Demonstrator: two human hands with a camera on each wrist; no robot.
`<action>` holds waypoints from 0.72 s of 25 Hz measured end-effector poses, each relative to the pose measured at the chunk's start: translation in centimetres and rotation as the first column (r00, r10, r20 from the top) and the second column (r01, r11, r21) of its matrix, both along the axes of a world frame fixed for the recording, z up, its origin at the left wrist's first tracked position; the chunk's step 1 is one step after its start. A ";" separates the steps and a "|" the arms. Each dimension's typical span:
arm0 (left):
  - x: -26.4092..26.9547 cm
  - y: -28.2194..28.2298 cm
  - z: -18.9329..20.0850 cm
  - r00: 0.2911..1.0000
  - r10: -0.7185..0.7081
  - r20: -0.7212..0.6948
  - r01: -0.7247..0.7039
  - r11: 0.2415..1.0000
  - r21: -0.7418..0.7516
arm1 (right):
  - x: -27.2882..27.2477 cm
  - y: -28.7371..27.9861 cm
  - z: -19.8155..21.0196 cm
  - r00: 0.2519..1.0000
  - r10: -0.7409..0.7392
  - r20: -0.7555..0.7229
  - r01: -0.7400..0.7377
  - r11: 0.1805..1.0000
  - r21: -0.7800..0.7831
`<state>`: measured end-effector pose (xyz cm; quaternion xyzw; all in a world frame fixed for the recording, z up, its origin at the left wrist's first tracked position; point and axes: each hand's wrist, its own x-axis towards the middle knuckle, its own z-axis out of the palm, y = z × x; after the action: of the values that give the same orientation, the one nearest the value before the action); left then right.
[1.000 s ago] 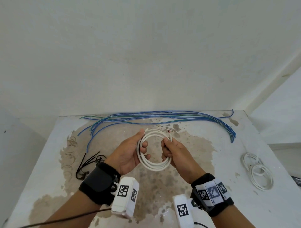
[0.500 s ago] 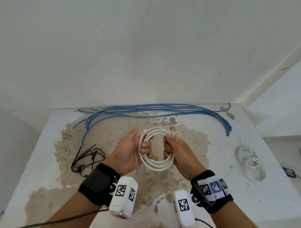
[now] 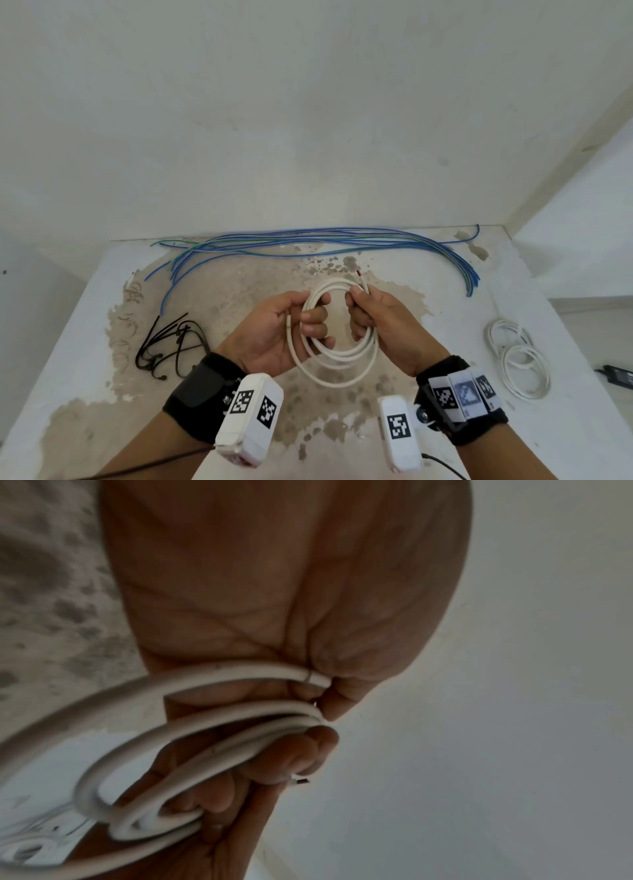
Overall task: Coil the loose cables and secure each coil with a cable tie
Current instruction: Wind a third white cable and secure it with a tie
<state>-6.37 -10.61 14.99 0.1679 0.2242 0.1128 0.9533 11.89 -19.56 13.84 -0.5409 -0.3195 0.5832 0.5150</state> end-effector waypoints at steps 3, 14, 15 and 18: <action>1.3 -0.7 -0.3 1.000 0.024 0.006 -0.024 1.000 0.005 | 1.0 -0.3 -0.2 0.998 -0.013 0.055 0.013 1.000 -0.010; 2.5 -1.6 -0.7 0.989 0.150 -0.015 -0.149 0.988 0.046 | 2.1 -0.2 0.2 0.997 0.055 0.059 -0.049 0.994 -0.102; 2.3 -1.3 -0.6 0.986 0.165 -0.005 -0.165 0.985 0.047 | 2.1 0.0 0.2 0.998 0.044 0.052 -0.038 0.993 -0.111; 1.2 -0.2 -0.9 0.971 0.216 0.101 -0.218 0.976 0.014 | 2.1 0.5 -0.1 0.997 -0.072 -0.038 0.066 0.989 -0.134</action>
<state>-5.20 -10.83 14.12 0.1484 0.1925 0.2272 0.9430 13.94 -19.11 13.74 -0.5721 -0.2502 0.5962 0.5045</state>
